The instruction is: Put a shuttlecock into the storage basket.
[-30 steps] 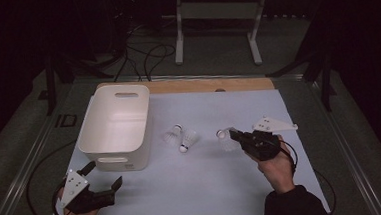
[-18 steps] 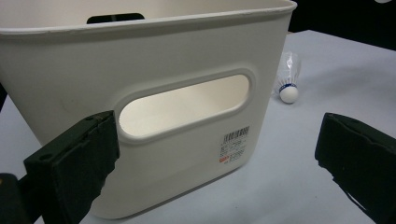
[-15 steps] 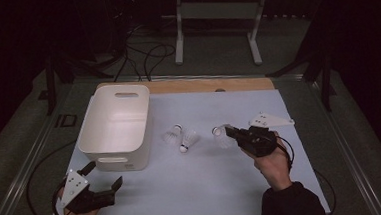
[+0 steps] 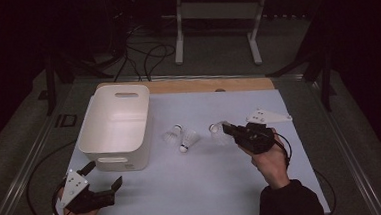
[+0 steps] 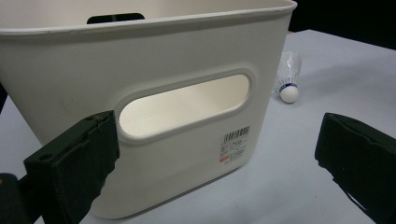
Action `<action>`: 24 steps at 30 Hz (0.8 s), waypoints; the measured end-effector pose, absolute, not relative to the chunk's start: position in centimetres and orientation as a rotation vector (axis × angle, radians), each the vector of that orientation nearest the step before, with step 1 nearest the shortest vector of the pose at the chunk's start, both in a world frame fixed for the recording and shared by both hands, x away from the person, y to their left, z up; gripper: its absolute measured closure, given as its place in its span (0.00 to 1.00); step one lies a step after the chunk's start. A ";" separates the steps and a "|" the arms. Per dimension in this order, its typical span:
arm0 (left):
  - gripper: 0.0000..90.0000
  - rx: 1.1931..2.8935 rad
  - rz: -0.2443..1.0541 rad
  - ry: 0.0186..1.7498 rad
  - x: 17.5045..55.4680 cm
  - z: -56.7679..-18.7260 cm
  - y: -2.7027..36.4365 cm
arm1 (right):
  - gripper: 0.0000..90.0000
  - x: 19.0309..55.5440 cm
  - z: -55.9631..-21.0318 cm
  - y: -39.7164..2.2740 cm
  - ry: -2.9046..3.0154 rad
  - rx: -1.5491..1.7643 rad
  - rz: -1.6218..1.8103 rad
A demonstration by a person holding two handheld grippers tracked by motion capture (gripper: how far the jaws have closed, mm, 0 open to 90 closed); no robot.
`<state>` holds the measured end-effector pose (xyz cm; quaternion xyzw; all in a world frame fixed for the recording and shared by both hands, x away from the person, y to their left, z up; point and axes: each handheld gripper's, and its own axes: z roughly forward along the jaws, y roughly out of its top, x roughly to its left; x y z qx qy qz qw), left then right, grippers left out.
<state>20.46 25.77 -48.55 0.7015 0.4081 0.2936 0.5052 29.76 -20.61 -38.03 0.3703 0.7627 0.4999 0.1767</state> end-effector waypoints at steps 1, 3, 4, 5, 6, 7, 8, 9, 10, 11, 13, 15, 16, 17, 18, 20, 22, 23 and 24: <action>0.01 1.693 0.709 0.985 20.5 -48.6 25.8 | 0.98 29.8 -38.0 -20.6 2.159 1.048 1.415; 0.01 1.693 0.709 0.984 20.5 -48.6 25.8 | 0.98 29.9 -37.9 -20.4 2.161 1.034 1.416; 0.01 1.692 0.709 0.984 20.5 -48.6 25.8 | 0.98 29.9 -37.8 -20.3 2.158 1.038 1.418; 0.01 1.692 0.709 0.985 20.5 -48.6 25.8 | 0.98 29.9 -37.8 -20.2 2.157 1.047 1.421; 0.01 1.693 0.709 0.984 20.5 -48.6 25.8 | 0.98 30.0 -37.8 -20.2 2.166 1.026 1.417; 0.01 1.693 0.709 0.984 20.5 -48.6 25.8 | 0.98 30.0 -37.8 -20.2 2.166 1.026 1.417; 0.01 1.692 0.710 0.985 20.5 -48.6 25.8 | 0.98 30.0 -37.7 -20.1 2.166 1.032 1.415; 0.01 1.692 0.710 0.985 20.5 -48.6 25.8 | 0.98 30.0 -37.7 -20.1 2.166 1.032 1.415; 0.01 1.692 0.709 0.985 20.5 -48.6 25.7 | 0.98 30.1 -37.7 -20.0 2.171 1.026 1.422; 0.01 1.692 0.709 0.986 20.5 -48.6 25.7 | 0.98 30.1 -37.6 -19.9 2.173 1.025 1.427; 0.01 1.692 0.709 0.986 20.5 -48.6 25.7 | 0.98 30.2 -37.6 -19.8 2.173 1.023 1.423; 0.01 1.693 0.709 0.986 20.5 -48.6 25.7 | 0.98 30.2 -37.5 -19.7 2.176 1.016 1.429; 0.01 1.691 0.708 0.987 20.5 -48.6 25.7 | 0.98 30.2 -37.5 -19.6 2.176 1.022 1.434; 0.01 1.692 0.708 0.986 20.5 -48.6 25.7 | 0.98 30.2 -37.4 -19.5 2.177 1.023 1.432; 0.01 1.692 0.708 0.985 20.5 -48.6 25.7 | 0.98 30.3 -37.4 -19.5 2.179 1.013 1.428; 0.01 1.694 0.710 0.984 20.5 -48.6 25.7 | 0.98 30.3 -37.3 -19.4 2.181 1.016 1.430; 0.01 1.694 0.710 0.983 20.5 -48.6 25.7 | 0.98 30.4 -37.2 -19.3 2.181 1.012 1.431; 0.01 1.695 0.710 0.983 20.5 -48.6 25.7 | 0.98 30.4 -37.1 -19.2 2.182 1.007 1.429; 0.01 1.695 0.710 0.983 20.5 -48.6 25.7 | 0.98 30.4 -37.1 -19.2 2.182 1.003 1.433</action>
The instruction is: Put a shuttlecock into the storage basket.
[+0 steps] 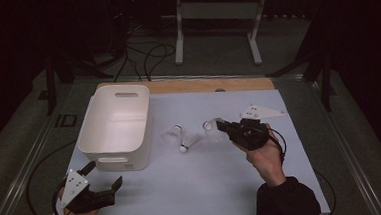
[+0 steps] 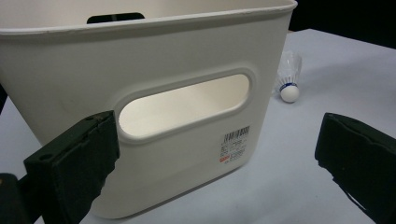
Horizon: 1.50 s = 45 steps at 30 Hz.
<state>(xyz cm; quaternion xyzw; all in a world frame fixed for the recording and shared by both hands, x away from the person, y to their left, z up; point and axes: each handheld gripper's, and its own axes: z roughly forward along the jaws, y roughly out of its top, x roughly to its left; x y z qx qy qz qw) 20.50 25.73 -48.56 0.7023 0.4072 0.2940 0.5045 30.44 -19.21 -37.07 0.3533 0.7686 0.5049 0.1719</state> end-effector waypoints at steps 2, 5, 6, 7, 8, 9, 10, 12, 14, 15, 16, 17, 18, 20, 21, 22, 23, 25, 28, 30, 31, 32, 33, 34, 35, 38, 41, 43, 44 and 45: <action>0.01 1.695 0.711 0.983 20.5 -48.6 25.7 | 0.98 30.5 -37.0 -19.1 2.181 1.007 1.431; 0.01 1.691 0.709 0.986 20.5 -48.6 25.7 | 0.98 30.6 -36.8 -19.0 2.181 1.002 1.429; 0.01 1.691 0.709 0.985 20.5 -48.6 25.7 | 0.98 30.6 -36.8 -18.9 2.184 1.001 1.431; 0.01 1.692 0.709 0.984 20.5 -48.6 25.7 | 0.98 30.6 -36.7 -18.9 2.186 0.999 1.428; 0.01 1.692 0.709 0.984 20.5 -48.6 25.7 | 0.98 30.6 -36.7 -18.9 2.186 0.999 1.428; 0.01 1.692 0.708 0.985 20.5 -48.6 25.7 | 0.98 30.6 -36.7 -18.8 2.187 1.000 1.428; 0.01 1.693 0.709 0.986 20.5 -48.6 25.7 | 0.98 30.7 -36.7 -18.8 2.180 0.997 1.433; 0.01 1.692 0.709 0.985 20.5 -48.6 25.7 | 0.98 30.8 -36.5 -18.8 2.187 0.994 1.423; 0.01 1.692 0.709 0.985 20.5 -48.6 25.7 | 0.98 30.8 -36.4 -18.6 2.180 1.001 1.432; 0.01 1.694 0.709 0.984 20.5 -48.6 25.7 | 0.98 30.9 -36.4 -18.6 2.185 0.992 1.434; 0.01 1.694 0.709 0.984 20.5 -48.6 25.7 | 0.98 30.9 -36.4 -18.6 2.185 0.988 1.428; 0.01 1.693 0.709 0.985 20.5 -48.6 25.7 | 0.98 30.9 -36.3 -18.5 2.186 0.987 1.426; 0.01 1.694 0.709 0.985 20.5 -48.6 25.7 | 0.98 30.9 -36.2 -18.5 2.186 0.990 1.424; 0.01 1.695 0.710 0.985 20.5 -48.6 25.7 | 0.98 31.0 -36.2 -18.3 2.185 0.984 1.427; 0.01 1.694 0.710 0.985 20.5 -48.6 25.7 | 0.98 31.1 -36.1 -18.3 2.189 0.979 1.420; 0.01 1.695 0.710 0.985 20.5 -48.6 25.7 | 0.98 31.1 -36.1 -18.2 2.184 0.986 1.420; 0.01 1.695 0.710 0.985 20.5 -48.6 25.7 | 0.98 31.1 -36.1 -18.2 2.184 0.986 1.420; 0.01 1.695 0.710 0.985 20.5 -48.6 25.8 | 0.98 31.2 -36.0 -18.0 2.191 0.978 1.417; 0.01 1.695 0.710 0.984 20.5 -48.6 25.7 | 0.98 31.2 -35.8 -17.8 2.188 0.977 1.419; 0.01 1.696 0.710 0.984 20.5 -48.6 25.7 | 0.98 31.2 -35.8 -17.8 2.191 0.972 1.415; 0.01 1.696 0.710 0.984 20.5 -48.6 25.7 | 0.98 31.3 -35.7 -17.7 2.191 0.968 1.421; 0.01 1.695 0.710 0.985 20.5 -48.6 25.7 | 0.98 31.3 -35.7 -17.7 2.191 0.968 1.421; 0.01 1.694 0.710 0.984 20.5 -48.6 25.7 | 0.98 31.3 -35.6 -17.6 2.189 0.973 1.417; 0.01 1.696 0.710 0.986 20.5 -48.6 25.7 | 0.98 31.3 -35.5 -17.6 2.187 0.968 1.431; 0.01 1.696 0.710 0.986 20.5 -48.6 25.7 | 0.98 31.4 -35.5 -17.6 2.190 0.960 1.423; 0.01 1.694 0.708 0.987 20.5 -48.6 25.7 | 0.98 31.5 -35.4 -17.4 2.189 0.960 1.425; 0.01 1.694 0.709 0.986 20.5 -48.6 25.7 | 0.98 31.5 -35.3 -17.3 2.190 0.961 1.427; 0.01 1.695 0.709 0.985 20.5 -48.6 25.7 | 0.98 31.7 -35.3 -17.1 2.186 0.962 1.438; 0.01 1.695 0.710 0.985 20.5 -48.6 25.7 | 0.98 31.8 -35.2 -17.1 2.186 0.970 1.444; 0.01 1.695 0.710 0.985 20.5 -48.6 25.7 | 0.98 31.8 -35.2 -17.1 2.186 0.970 1.444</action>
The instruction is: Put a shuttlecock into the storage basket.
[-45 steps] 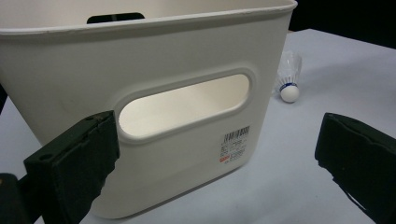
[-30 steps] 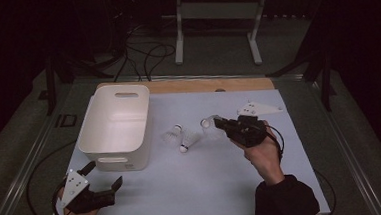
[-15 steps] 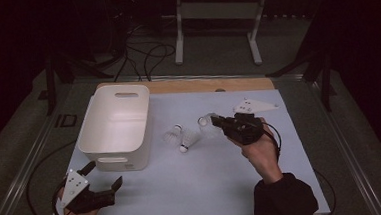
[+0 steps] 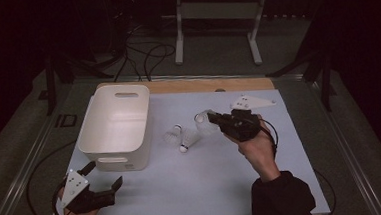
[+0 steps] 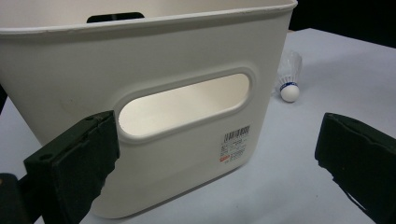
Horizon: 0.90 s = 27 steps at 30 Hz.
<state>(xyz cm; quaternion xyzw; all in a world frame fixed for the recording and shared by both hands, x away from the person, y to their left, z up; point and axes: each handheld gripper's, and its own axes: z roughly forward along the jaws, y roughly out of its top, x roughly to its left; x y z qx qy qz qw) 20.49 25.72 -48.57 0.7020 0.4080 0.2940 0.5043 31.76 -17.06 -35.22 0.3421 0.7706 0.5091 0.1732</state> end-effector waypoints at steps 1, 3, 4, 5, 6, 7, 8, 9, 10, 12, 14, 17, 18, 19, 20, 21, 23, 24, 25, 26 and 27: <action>0.01 1.694 0.709 0.985 20.5 -48.6 25.7 | 0.98 31.8 -35.2 -17.1 2.188 0.964 1.443; 0.01 1.695 0.710 0.986 20.5 -48.6 25.7 | 0.98 32.0 -35.2 -17.0 2.189 0.955 1.443; 0.01 1.695 0.710 0.985 20.5 -48.6 25.7 | 0.98 32.0 -35.2 -17.0 2.189 0.959 1.443; 0.01 1.695 0.709 0.985 20.5 -48.6 25.7 | 0.98 32.0 -35.2 -16.9 2.188 0.962 1.444; 0.01 1.695 0.710 0.985 20.5 -48.6 25.7 | 0.98 32.0 -35.2 -16.9 2.188 0.959 1.447; 0.01 1.696 0.709 0.986 20.5 -48.6 25.7 | 0.98 32.1 -35.2 -16.9 2.187 0.958 1.447; 0.01 1.696 0.709 0.986 20.5 -48.6 25.7 | 0.98 32.1 -35.2 -16.9 2.187 0.958 1.447; 0.01 1.696 0.709 0.986 20.5 -48.6 25.7 | 0.98 32.1 -35.2 -16.9 2.182 0.966 1.450; 0.01 1.696 0.710 0.986 20.5 -48.6 25.7 | 0.98 32.2 -35.2 -17.0 2.179 0.966 1.456; 0.01 1.697 0.710 0.985 20.5 -48.6 25.7 | 0.98 32.3 -35.1 -16.9 2.181 0.970 1.460; 0.01 1.697 0.710 0.985 20.5 -48.6 25.7 | 0.98 32.4 -35.1 -16.9 2.176 0.974 1.453; 0.01 1.699 0.711 0.986 20.5 -48.6 25.7 | 0.98 32.5 -35.1 -16.8 2.175 0.960 1.465; 0.01 1.698 0.710 0.986 20.5 -48.6 25.7 | 0.98 32.6 -35.0 -16.7 2.169 0.976 1.469; 0.01 1.697 0.710 0.985 20.5 -48.6 25.7 | 0.98 32.6 -35.0 -16.7 2.172 0.969 1.461; 0.01 1.697 0.710 0.985 20.5 -48.6 25.7 | 0.98 32.7 -35.0 -16.6 2.172 0.969 1.465; 0.01 1.697 0.710 0.985 20.5 -48.6 25.7 | 0.98 32.7 -35.0 -16.6 2.172 0.969 1.465; 0.01 1.697 0.710 0.986 20.5 -48.6 25.7 | 0.98 32.8 -34.9 -16.5 2.170 0.973 1.460; 0.01 1.697 0.710 0.985 20.5 -48.6 25.7 | 0.98 32.8 -34.9 -16.4 2.171 0.968 1.463; 0.01 1.697 0.710 0.986 20.5 -48.6 25.7 | 0.98 32.9 -34.9 -16.4 2.172 0.961 1.470; 0.01 1.697 0.710 0.986 20.5 -48.6 25.7 | 0.98 32.9 -34.9 -16.3 2.173 0.964 1.466; 0.01 1.697 0.710 0.986 20.5 -48.6 25.7 | 0.98 33.0 -34.9 -16.3 2.172 0.967 1.468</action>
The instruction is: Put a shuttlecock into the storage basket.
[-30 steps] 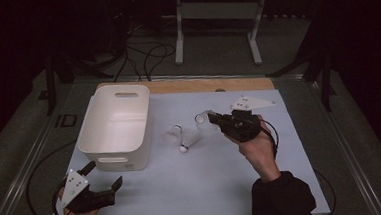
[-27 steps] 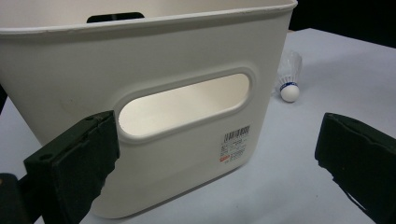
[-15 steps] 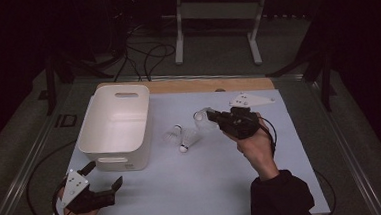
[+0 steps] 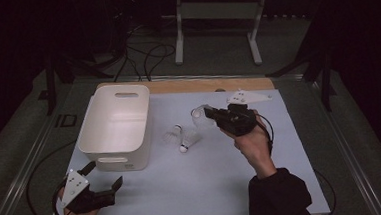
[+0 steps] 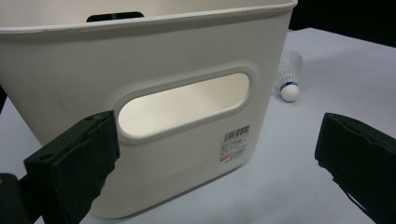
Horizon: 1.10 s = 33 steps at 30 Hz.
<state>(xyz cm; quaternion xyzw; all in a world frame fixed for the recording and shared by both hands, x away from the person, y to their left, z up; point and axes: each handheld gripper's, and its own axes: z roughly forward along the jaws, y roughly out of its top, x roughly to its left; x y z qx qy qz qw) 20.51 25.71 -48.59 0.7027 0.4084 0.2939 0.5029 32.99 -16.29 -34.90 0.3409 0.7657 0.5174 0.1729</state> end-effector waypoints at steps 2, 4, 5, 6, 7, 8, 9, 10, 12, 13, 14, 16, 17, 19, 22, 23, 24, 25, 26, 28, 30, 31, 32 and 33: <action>0.01 1.698 0.710 0.986 20.5 -48.6 25.7 | 0.98 33.1 -34.9 -16.2 2.171 0.964 1.471; 0.01 1.698 0.710 0.986 20.5 -48.6 25.7 | 0.98 33.2 -35.0 -16.0 2.171 0.965 1.472; 0.01 1.697 0.710 0.986 20.5 -48.6 25.7 | 0.98 33.2 -35.0 -15.9 2.170 0.962 1.473; 0.01 1.697 0.710 0.986 20.5 -48.6 25.7 | 0.98 33.2 -35.0 -15.9 2.170 0.962 1.473; 0.01 1.697 0.710 0.986 20.5 -48.6 25.7 | 0.98 33.3 -35.0 -15.9 2.173 0.954 1.473; 0.01 1.698 0.710 0.986 20.5 -48.6 25.7 | 0.98 33.4 -35.0 -15.7 2.175 0.949 1.484; 0.01 1.698 0.710 0.986 20.5 -48.6 25.7 | 0.98 33.4 -34.9 -15.6 2.177 0.954 1.478; 0.01 1.698 0.710 0.986 20.5 -48.6 25.7 | 0.98 33.4 -34.9 -15.4 2.177 0.950 1.479; 0.01 1.697 0.711 0.985 20.5 -48.6 25.7 | 0.98 33.4 -34.9 -15.3 2.176 0.949 1.491; 0.01 1.697 0.710 0.986 20.5 -48.6 25.7 | 0.98 33.4 -34.9 -15.2 2.178 0.943 1.484; 0.01 1.696 0.710 0.986 20.5 -48.6 25.7 | 0.98 33.4 -34.9 -15.1 2.177 0.943 1.492; 0.01 1.695 0.710 0.986 20.5 -48.6 25.7 | 0.98 33.5 -34.9 -14.9 2.179 0.942 1.485; 0.01 1.695 0.710 0.986 20.5 -48.6 25.7 | 0.98 33.5 -34.8 -14.8 2.179 0.946 1.485; 0.01 1.696 0.710 0.986 20.5 -48.6 25.7 | 0.98 33.5 -34.9 -14.7 2.182 0.940 1.490; 0.01 1.699 0.711 0.985 20.5 -48.6 25.7 | 0.98 33.7 -34.9 -14.3 2.184 0.933 1.485; 0.01 1.698 0.711 0.985 20.5 -48.6 25.7 | 0.98 33.7 -35.0 -14.2 2.185 0.931 1.485; 0.01 1.698 0.711 0.986 20.5 -48.6 25.7 | 0.98 33.8 -35.0 -14.1 2.186 0.937 1.482; 0.01 1.699 0.710 0.986 20.5 -48.6 25.7 | 0.98 33.8 -35.0 -14.0 2.189 0.928 1.489; 0.01 1.699 0.710 0.986 20.5 -48.6 25.7 | 0.98 33.9 -35.1 -13.9 2.191 0.932 1.488; 0.01 1.699 0.710 0.986 20.5 -48.6 25.7 | 0.98 33.9 -35.1 -13.6 2.191 0.929 1.487; 0.01 1.703 0.709 0.985 20.5 -48.6 25.7 | 0.98 34.0 -35.2 -13.5 2.197 0.913 1.487; 0.01 1.703 0.708 0.985 20.5 -48.6 25.7 | 0.98 34.0 -35.2 -13.3 2.198 0.929 1.489; 0.01 1.703 0.708 0.984 20.5 -48.6 25.7 | 0.98 34.0 -35.3 -13.2 2.199 0.923 1.491; 0.01 1.701 0.708 0.984 20.5 -48.6 25.7 | 0.98 34.2 -35.3 -13.2 2.204 0.908 1.488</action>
